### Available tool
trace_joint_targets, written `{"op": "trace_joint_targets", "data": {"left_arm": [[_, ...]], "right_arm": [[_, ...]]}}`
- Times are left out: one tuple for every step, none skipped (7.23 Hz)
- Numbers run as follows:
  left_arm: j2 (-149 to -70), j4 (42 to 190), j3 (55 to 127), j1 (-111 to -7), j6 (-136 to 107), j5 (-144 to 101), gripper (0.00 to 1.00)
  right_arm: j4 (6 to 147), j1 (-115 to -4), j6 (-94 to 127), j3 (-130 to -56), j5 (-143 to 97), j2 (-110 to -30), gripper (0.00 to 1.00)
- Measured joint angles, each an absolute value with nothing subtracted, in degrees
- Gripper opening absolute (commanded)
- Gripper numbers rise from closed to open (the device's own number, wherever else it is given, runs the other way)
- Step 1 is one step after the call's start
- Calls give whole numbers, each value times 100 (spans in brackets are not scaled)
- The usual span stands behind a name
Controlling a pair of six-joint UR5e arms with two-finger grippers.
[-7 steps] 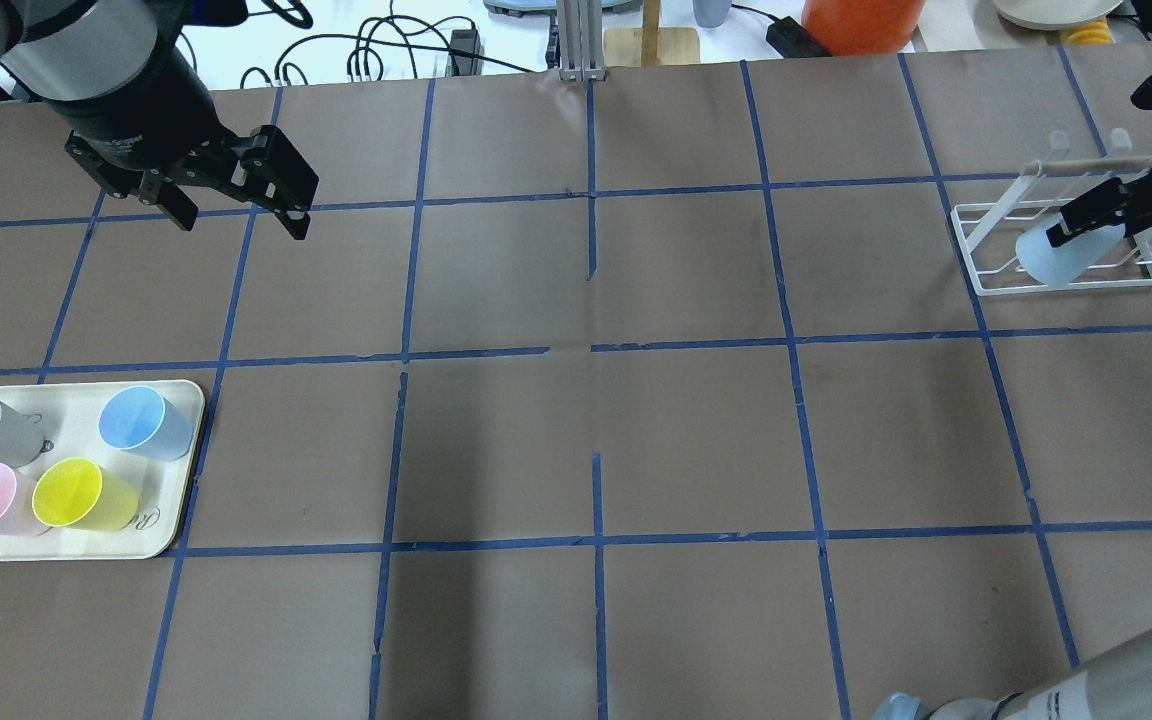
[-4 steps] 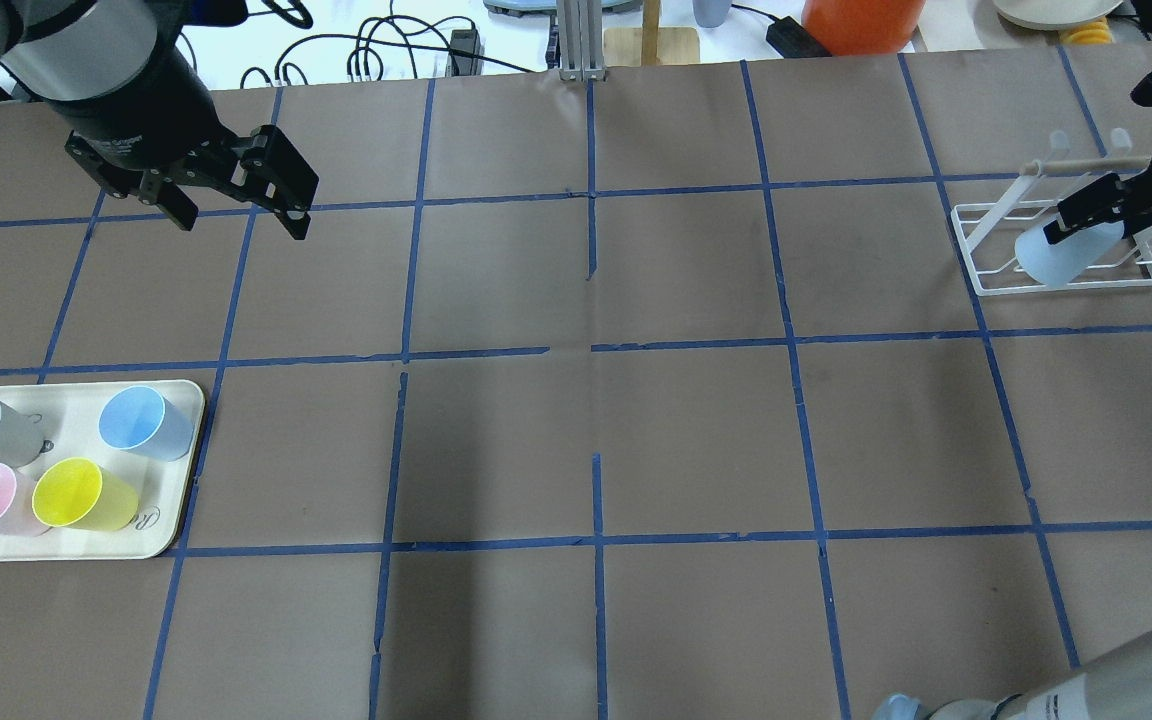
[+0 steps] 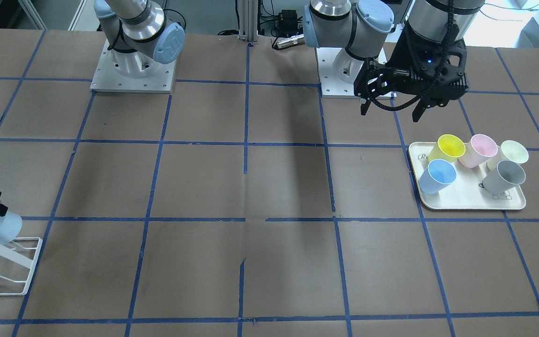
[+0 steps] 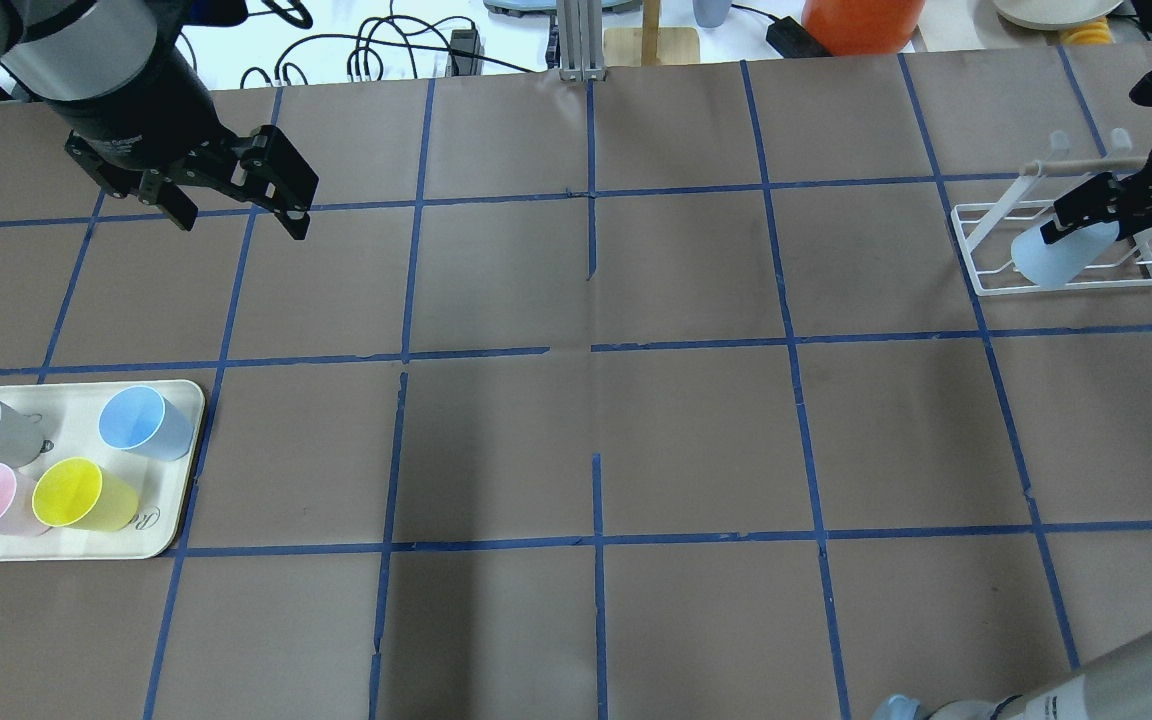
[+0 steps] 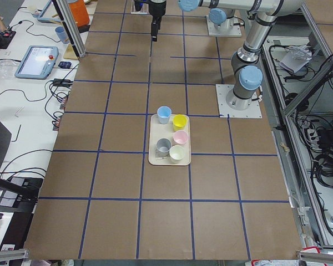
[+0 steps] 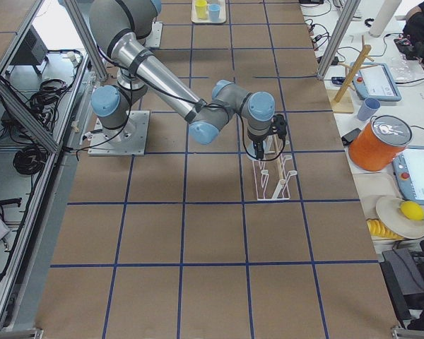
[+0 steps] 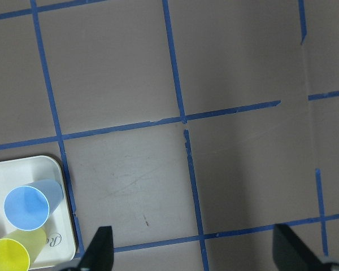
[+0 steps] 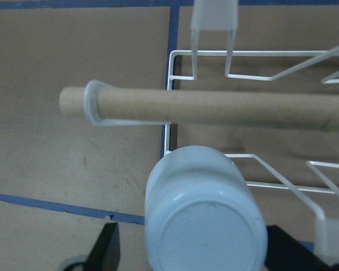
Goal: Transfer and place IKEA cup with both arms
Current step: 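Lower the right gripper around the light blue cup and close, then lift the light blue cup off the rack with the right gripper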
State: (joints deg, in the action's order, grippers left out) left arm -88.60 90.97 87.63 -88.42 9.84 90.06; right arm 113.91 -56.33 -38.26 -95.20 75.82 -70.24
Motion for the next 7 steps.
{"op": "trace_joint_targets", "data": {"left_arm": [[-8859,9097,8763,-8842,984,9008,100],[-8859,9097,8763,-8842,984,9008,100],[-8859,9097,8763,-8842,984,9009,100],[-8859,9097,8762,-8842,984,9009,100],[-8859,9097,8763,-8842,984,9009,100],[-8859,9097,8763,-8842,984,9009,100],[-8859,9097,8762,-8842,984,9009,100]], "right_arm": [[11388,-5634,-3813,-9512,7597,-7037,41],[11385,-5634,-3808,-9506,7603,-7053,30],[11379,-5634,-3806,-9503,7610,-7072,26],[11368,-5634,-3806,-9502,7620,-7091,26],[11359,-5634,-3806,-9496,7632,-7105,25],[11337,-5634,-3805,-9475,7647,-7140,22],[11190,-5634,-3806,-9421,7663,-7255,22]]}}
